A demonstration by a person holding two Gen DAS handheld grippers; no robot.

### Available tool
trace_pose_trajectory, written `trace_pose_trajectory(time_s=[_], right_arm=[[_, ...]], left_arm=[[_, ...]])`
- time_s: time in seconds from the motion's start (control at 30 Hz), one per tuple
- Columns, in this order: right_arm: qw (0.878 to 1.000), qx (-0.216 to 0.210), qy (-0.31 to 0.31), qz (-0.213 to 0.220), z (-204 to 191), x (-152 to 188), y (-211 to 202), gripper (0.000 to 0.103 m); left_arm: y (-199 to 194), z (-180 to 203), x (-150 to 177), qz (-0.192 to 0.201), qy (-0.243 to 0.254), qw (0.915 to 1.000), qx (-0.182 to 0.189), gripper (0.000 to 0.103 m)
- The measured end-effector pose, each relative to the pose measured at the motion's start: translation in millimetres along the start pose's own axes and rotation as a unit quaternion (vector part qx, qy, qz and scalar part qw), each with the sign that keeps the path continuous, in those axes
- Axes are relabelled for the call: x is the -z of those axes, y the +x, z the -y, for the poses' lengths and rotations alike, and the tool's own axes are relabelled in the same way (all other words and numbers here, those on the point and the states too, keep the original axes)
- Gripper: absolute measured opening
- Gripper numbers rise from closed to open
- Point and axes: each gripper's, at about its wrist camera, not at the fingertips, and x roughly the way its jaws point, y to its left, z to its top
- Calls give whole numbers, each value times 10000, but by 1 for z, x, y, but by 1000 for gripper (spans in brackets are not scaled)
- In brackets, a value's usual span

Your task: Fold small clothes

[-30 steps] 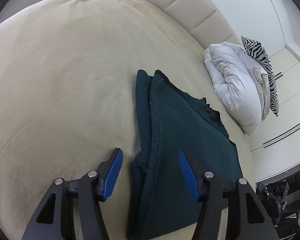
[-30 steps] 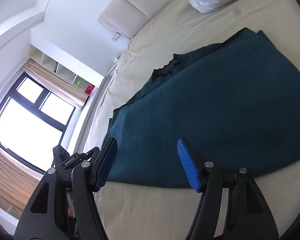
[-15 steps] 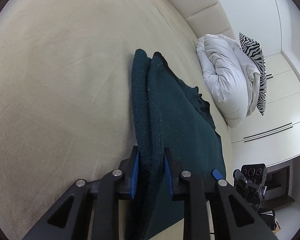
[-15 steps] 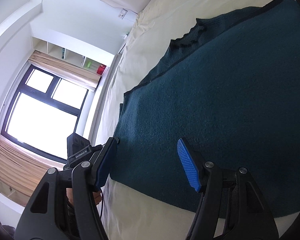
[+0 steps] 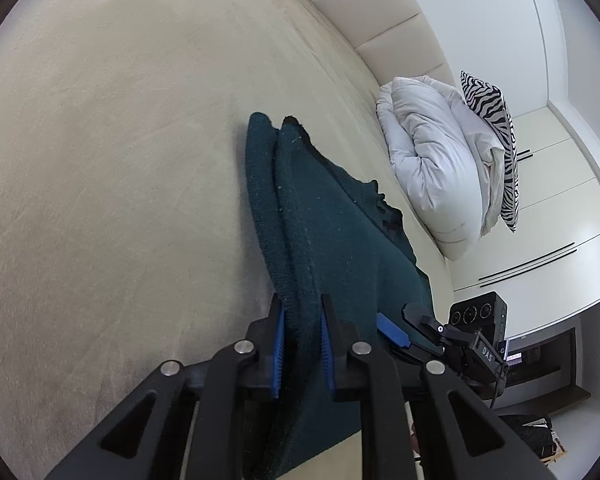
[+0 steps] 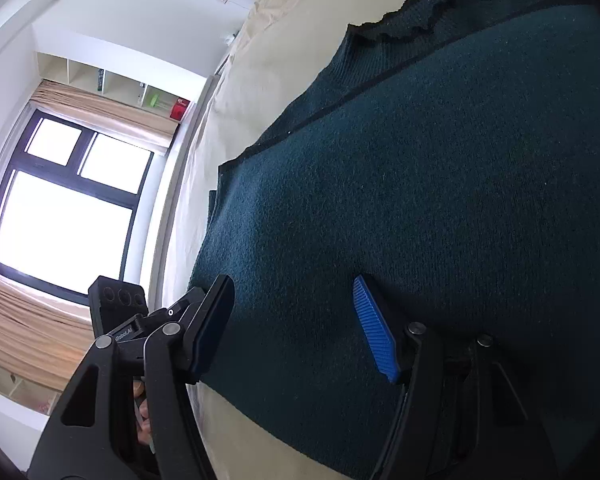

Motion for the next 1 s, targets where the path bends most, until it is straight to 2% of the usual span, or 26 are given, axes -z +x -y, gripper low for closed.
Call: trace_pose_trajectory(time_s=[0.17,0.33,0.43,0.57,0.63,0.7,0.77,0.8,0.87,0.93,1.0], right_arm=[[9997,-63,82,220,2,0,6,61],[9935,-820,706,348,25,-12,-24,62],[9885,-1133,911,419,43,-20,-49,62],[9813,-1380,1180,645,73,-32,-87,62],[9774,-1454,1322,784,89,-41,-106,62],[9752,-1342,1532,861,109,-44,-117,65],[9732,-1272,1727,827,128,-44,-120,64],[9709,-1387,1772,816,136,-43,-121,64],[9709,-1487,1703,787,138,-44,-121,64],[9725,-1451,1664,740,137,-46,-116,64],[9750,-1339,1639,675,134,-48,-110,64]], left_arm=[[-6,38,-3,14,408,9990,-155,15],[6,110,-2,-45,1073,9939,-252,15],[37,164,6,-182,1510,9881,-242,15],[105,230,31,-508,2131,9753,-274,15],[140,242,45,-732,2231,9716,-283,16],[169,238,56,-997,2023,9738,-293,19],[180,233,64,-1163,1823,9761,-235,24],[178,232,68,-1172,1817,9763,-124,24],[170,237,73,-1164,1930,9743,-26,34],[154,242,77,-1032,2120,9718,75,39],[135,245,78,-900,2226,9705,223,39]])
